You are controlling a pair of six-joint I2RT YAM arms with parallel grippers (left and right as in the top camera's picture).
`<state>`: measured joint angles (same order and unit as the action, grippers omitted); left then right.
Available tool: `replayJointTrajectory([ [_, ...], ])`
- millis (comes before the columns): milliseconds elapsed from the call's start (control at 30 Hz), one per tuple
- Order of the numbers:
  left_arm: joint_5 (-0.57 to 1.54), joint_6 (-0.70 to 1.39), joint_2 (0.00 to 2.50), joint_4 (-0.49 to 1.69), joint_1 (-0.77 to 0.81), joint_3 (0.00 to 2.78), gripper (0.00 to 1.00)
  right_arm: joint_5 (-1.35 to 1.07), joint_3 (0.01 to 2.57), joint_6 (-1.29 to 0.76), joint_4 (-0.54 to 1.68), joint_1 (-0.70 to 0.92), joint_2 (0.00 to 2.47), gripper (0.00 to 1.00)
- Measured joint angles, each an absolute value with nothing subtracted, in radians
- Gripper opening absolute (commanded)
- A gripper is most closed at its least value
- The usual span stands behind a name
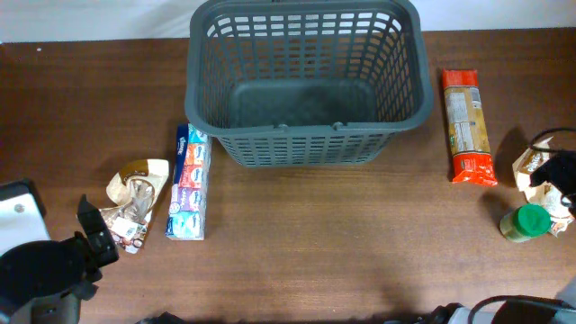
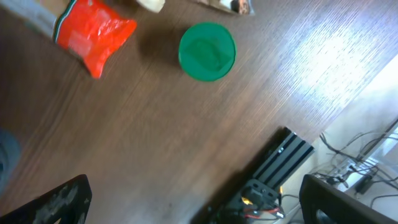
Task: Pack container
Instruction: 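Move the right gripper down over the green-capped seasoning jar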
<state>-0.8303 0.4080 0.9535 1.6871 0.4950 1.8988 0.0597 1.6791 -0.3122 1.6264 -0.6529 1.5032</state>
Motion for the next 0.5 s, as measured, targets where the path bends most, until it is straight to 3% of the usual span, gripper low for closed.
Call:
replayJointTrajectory([
  [500, -0.826, 0.408, 0.953, 1.687, 0.495, 1.899, 1.0, 0.015, 1.667, -0.333, 1.523, -0.704, 1.504, 0.99],
])
